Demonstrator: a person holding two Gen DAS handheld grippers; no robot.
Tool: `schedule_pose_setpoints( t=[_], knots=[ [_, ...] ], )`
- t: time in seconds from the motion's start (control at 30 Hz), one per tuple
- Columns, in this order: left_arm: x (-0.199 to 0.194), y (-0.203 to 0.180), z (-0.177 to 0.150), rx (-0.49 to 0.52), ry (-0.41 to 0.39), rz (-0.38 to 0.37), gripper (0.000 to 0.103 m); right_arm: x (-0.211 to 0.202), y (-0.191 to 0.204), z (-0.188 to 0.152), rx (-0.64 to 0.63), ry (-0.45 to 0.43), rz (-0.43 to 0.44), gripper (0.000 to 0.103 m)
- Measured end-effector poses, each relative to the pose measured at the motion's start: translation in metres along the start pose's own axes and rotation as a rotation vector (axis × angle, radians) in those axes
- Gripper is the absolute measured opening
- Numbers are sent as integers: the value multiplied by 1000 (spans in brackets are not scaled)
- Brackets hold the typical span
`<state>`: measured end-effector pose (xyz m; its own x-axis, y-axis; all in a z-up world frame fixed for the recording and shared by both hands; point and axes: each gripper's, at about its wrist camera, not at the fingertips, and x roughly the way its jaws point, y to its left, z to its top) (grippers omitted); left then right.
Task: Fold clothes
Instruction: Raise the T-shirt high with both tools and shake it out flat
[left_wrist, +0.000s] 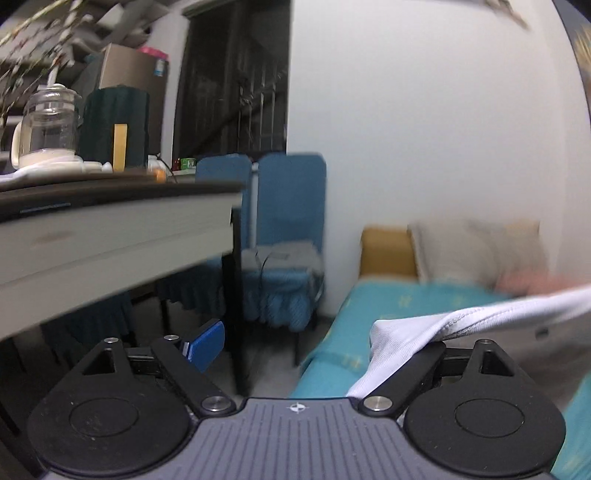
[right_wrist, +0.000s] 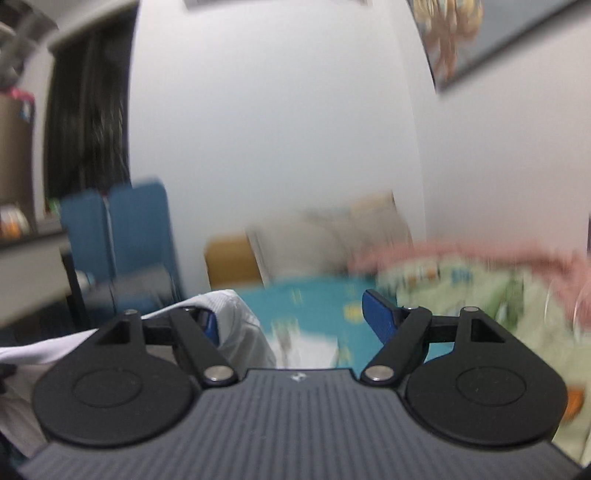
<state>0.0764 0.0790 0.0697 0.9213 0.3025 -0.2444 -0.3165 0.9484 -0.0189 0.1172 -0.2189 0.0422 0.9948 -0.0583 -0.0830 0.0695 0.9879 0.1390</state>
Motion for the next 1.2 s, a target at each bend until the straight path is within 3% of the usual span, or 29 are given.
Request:
schedule_pose_setpoints(
  t=[0.2, 0.33, 0.43, 0.63, 0.8, 0.93, 1.07, 1.2],
  knots=[
    [-58, -9, 127, 56, -206, -54, 89, -55, -2, 118, 55, -172, -3, 76],
    [-118, -12, 192, 126, -348, -85, 89, -103, -11, 195, 90, -269, -1, 76],
    [-165, -12, 236, 140, -429, -94, 90, -149, -9, 244, 38, -363, -13, 77],
    [-261, -7, 304, 136, -528, -109, 92, -235, -10, 311, 7, -436, -15, 77],
    [-331, -10, 324, 140, -576, -130, 93, -278, -20, 336, 34, -446, -14, 78],
    [-321, -13, 319, 145, -494, -171, 93, -276, -24, 334, 26, -377, 1, 78],
    [-257, -12, 295, 118, -375, -213, 94, -255, -26, 313, 19, -296, 15, 78],
    [-179, -20, 263, 118, -265, -231, 94, -200, -25, 282, 16, -181, 12, 78]
  ],
)
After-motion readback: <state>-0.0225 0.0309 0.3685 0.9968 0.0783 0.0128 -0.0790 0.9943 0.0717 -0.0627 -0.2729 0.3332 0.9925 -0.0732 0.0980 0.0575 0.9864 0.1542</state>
